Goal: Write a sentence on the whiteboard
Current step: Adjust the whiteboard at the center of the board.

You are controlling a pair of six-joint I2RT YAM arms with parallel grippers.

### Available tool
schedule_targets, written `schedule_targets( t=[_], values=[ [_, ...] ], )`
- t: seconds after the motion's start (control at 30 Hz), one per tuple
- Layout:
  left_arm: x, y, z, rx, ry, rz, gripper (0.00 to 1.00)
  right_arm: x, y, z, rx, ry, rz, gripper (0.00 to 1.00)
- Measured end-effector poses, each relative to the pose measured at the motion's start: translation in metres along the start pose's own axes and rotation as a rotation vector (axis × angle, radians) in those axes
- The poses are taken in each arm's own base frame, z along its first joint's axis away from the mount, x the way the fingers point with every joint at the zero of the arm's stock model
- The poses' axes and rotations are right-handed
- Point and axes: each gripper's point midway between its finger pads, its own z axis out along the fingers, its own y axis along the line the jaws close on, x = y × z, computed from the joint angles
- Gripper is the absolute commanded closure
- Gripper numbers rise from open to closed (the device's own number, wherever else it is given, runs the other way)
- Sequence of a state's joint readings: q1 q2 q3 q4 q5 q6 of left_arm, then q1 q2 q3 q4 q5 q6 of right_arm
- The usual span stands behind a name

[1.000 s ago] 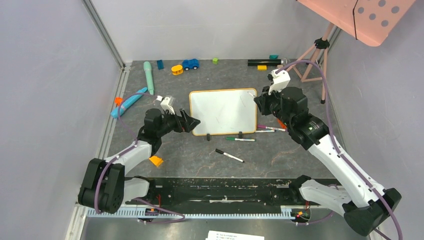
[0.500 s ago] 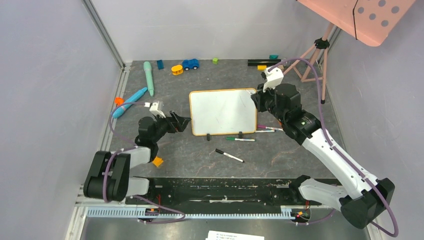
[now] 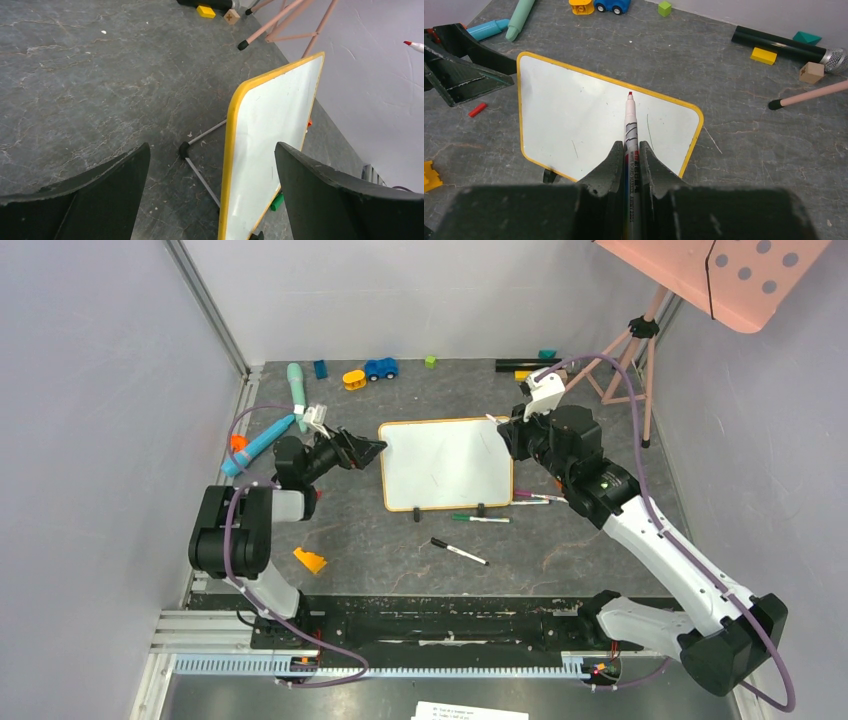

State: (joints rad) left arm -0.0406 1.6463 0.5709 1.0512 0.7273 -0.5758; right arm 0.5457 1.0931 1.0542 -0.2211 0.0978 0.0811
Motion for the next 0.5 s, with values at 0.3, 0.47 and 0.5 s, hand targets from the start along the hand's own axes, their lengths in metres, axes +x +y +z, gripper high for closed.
schedule_targets(
  t=[0.3,0.47,0.5],
  values=[
    [0.000,0.004,0.015,0.037,0.037,-0.023,0.39,0.000,0.003,0.001,-0.014,0.000,-0.001,1.00],
    [0.000,-0.005,0.019,0.080,0.056,-0.016,0.38,0.000,0.003,0.001,-0.014,0.000,0.000,1.00],
    [0.003,-0.006,0.019,0.089,0.065,-0.018,0.39,0.000,0.003,0.000,-0.015,0.000,0.000,1.00]
  ],
)
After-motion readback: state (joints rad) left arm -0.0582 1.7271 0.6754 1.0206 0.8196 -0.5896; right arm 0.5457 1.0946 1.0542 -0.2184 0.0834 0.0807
